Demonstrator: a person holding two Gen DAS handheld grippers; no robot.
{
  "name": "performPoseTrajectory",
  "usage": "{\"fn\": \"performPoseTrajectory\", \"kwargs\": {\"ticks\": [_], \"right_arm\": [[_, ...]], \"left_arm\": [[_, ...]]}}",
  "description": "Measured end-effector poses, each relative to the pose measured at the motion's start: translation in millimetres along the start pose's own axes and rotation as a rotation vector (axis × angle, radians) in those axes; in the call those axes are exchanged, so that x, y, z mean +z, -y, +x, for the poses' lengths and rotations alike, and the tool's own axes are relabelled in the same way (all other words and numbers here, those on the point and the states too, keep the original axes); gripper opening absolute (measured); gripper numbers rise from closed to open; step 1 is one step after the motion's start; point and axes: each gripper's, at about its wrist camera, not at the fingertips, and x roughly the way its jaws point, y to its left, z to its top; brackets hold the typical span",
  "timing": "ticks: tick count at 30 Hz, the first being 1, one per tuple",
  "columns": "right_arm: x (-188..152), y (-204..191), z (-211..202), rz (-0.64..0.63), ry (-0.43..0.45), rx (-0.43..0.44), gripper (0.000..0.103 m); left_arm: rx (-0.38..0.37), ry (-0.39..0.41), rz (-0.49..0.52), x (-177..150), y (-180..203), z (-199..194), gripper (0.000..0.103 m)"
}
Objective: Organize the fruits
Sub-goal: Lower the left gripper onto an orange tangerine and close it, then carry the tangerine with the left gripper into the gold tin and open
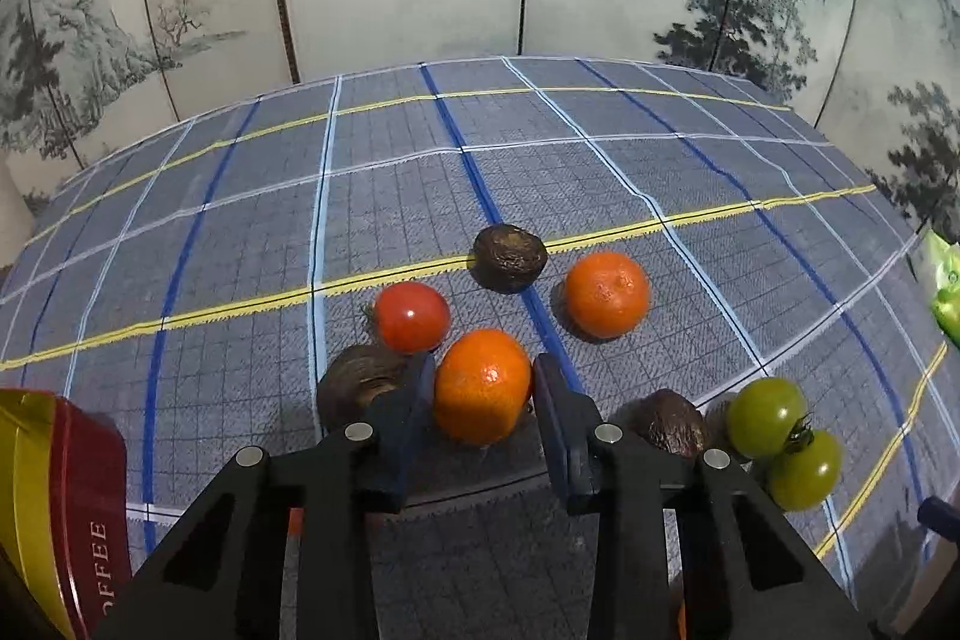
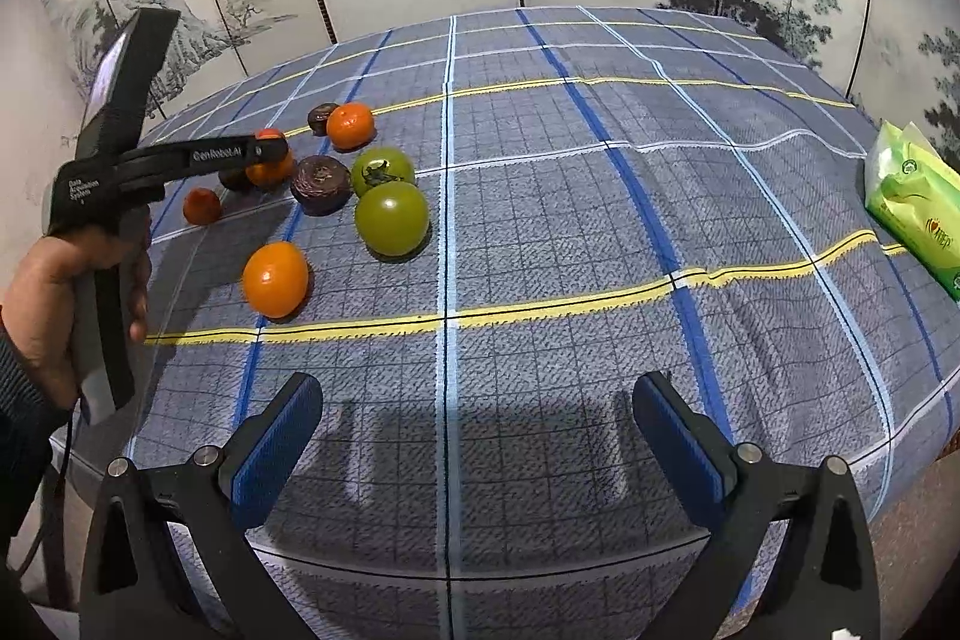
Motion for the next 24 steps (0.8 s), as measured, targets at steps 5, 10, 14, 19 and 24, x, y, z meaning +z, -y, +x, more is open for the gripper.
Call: {"fn": "performPoseTrajectory", "kwargs": {"ticks": [5, 10, 14, 19, 24], "right_arm": [[-0.2, 1.3, 0.3, 0.005, -0.003, 0.009, 0.103], [-0.7, 2.0, -3.7, 0.006, 0.007, 0.01, 0.103], [-1.0, 1.0, -5.0, 0.014, 0.003, 0.016, 0.103], [-3.0, -6.9, -10.6, -0.006, 0.009, 0.015, 0.103], [-5.5, -13.8, -16.1, -0.014, 0.011, 0.023, 0.103]], "left_arm": [[-0.015, -0.005, 0.0, -0.8, -3.3, -4.2, 0.033], [-0.014, 0.04, -0.004, -6.0, -7.5, -26.4, 0.032], [-0.018, 0.065, -0.016, -8.4, -13.2, -47.2, 0.032], [-0.005, 0.094, -0.025, -8.7, -25.2, -73.8, 0.032], [0.041, 0.127, -0.039, -6.7, -43.4, -96.3, 0.032]]}}
